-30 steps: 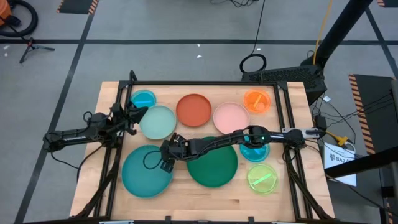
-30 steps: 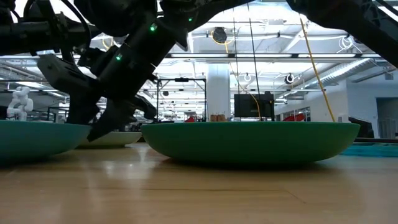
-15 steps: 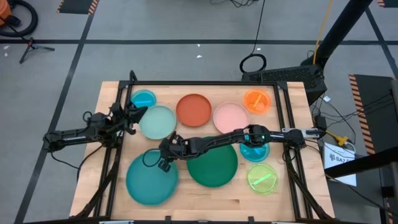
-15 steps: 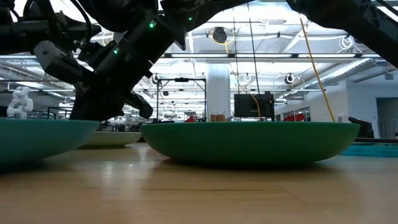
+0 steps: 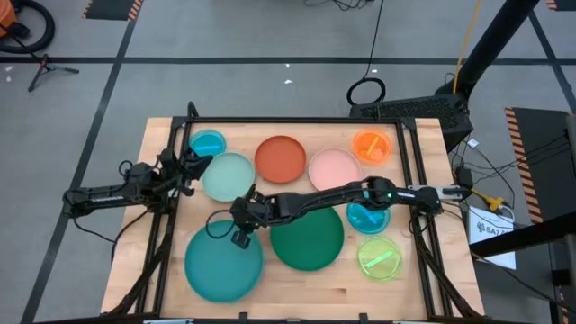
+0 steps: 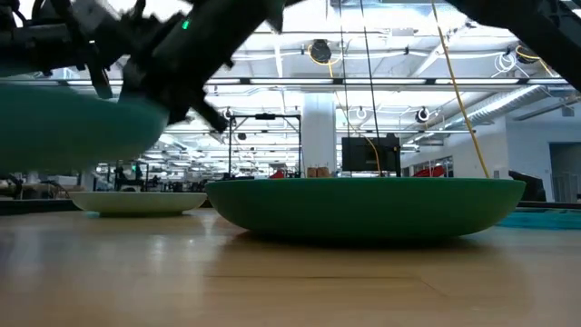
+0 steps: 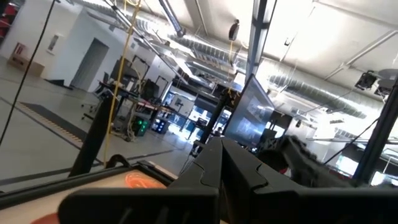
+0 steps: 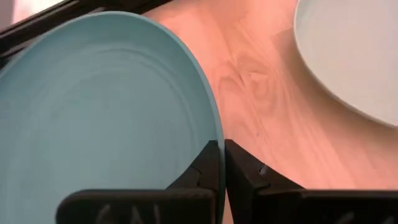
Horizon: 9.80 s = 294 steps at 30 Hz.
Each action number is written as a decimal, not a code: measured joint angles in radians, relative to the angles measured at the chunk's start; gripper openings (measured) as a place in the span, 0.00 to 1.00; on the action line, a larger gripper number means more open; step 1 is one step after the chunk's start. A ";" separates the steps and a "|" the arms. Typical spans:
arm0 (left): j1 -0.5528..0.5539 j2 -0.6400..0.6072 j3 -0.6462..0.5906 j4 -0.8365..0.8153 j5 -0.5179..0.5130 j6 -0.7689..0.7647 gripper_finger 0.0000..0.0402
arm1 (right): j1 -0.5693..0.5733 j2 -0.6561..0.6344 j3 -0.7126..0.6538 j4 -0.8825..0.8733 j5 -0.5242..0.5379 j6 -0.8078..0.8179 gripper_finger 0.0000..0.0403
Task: Stack plastic plates
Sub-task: Stack the blue plate on the green plate, then stack the light pink plate on the blue plate
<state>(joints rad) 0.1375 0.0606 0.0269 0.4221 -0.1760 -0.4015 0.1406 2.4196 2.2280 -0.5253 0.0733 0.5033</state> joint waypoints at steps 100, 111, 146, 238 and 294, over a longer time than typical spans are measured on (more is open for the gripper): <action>-0.001 0.000 0.004 0.251 -0.175 0.249 0.01 | -0.004 -1.101 -1.541 0.648 0.345 -0.158 0.36; -0.002 0.000 0.195 0.040 -0.003 0.343 0.01 | -0.050 -1.101 -1.333 0.491 0.344 -0.096 0.36; -0.001 0.000 0.209 -0.060 -0.124 0.576 0.01 | -0.269 -0.499 -0.779 -0.262 0.218 0.296 0.36; -0.001 0.000 0.209 -0.073 -0.140 0.534 0.01 | 0.146 -0.735 -0.780 -0.145 -0.130 -0.016 0.04; -0.001 0.000 0.209 -0.066 -0.140 0.531 0.01 | 0.026 -0.736 -1.100 0.163 -0.075 -0.092 0.01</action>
<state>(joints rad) 0.1360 0.0607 0.2356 0.3565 -0.3157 0.1299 0.1666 1.6833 1.1285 -0.3625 -0.0016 0.4114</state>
